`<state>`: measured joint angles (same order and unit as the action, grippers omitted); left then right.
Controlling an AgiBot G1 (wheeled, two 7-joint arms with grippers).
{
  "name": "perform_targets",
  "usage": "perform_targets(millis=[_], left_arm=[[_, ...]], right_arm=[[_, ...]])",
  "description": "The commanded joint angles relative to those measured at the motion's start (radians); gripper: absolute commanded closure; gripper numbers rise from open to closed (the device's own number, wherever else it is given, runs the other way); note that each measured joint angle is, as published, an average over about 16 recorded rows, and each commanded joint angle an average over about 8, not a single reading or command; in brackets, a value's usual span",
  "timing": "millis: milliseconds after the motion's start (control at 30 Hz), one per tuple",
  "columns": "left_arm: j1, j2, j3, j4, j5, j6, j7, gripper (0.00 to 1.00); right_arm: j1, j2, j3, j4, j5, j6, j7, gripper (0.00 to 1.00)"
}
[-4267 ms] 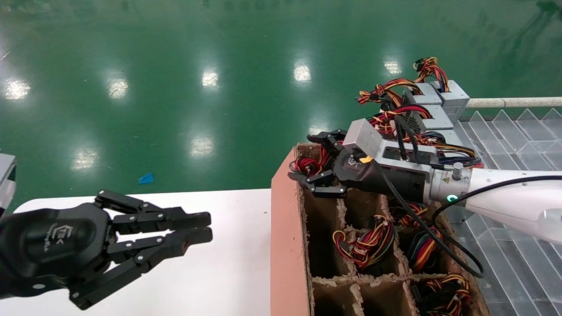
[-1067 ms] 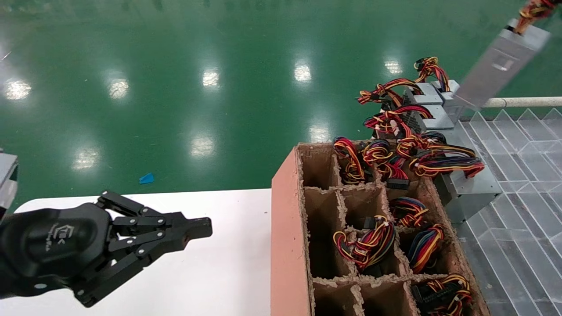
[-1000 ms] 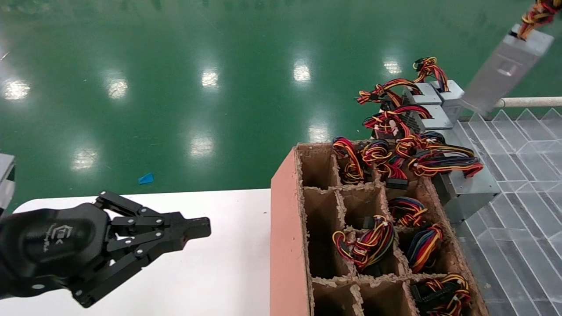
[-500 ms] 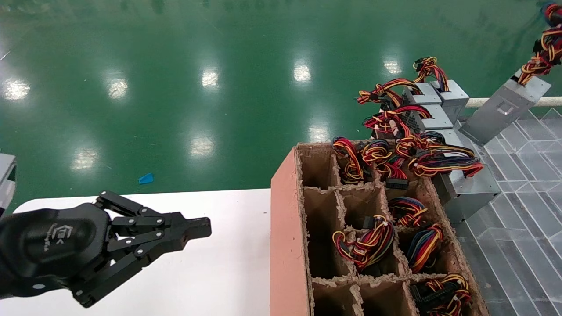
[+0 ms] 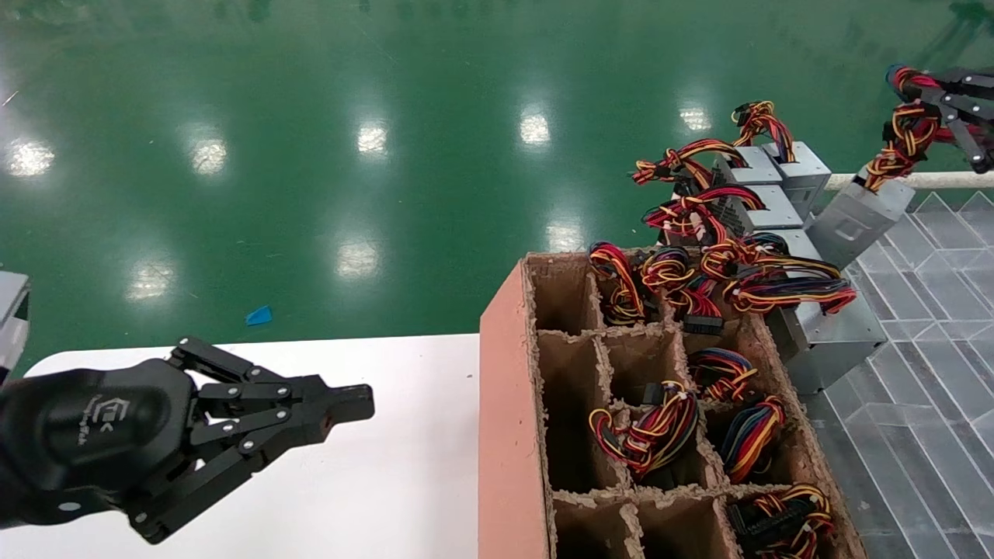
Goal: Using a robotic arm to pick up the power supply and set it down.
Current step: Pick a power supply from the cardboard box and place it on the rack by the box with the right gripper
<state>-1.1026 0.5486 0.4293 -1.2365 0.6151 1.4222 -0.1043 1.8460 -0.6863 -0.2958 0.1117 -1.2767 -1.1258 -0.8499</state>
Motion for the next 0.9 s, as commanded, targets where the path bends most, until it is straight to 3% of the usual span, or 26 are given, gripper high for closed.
perform_targets(millis=[33, 400, 900], left_arm=[[0.000, 0.000, 0.000, 0.000, 0.000, 0.000, 0.000, 1.00], [0.000, 0.000, 0.000, 0.000, 0.000, 0.000, 0.000, 1.00], [0.000, 0.000, 0.000, 0.000, 0.000, 0.000, 0.000, 1.00]], right_arm=[[0.002, -0.003, -0.001, -0.009, -0.001, 0.001, -0.009, 1.00], [0.038, 0.014, -0.013, -0.034, -0.022, 0.000, -0.022, 1.00], [0.016, -0.065, -0.011, -0.077, -0.015, -0.045, -0.030, 1.00]])
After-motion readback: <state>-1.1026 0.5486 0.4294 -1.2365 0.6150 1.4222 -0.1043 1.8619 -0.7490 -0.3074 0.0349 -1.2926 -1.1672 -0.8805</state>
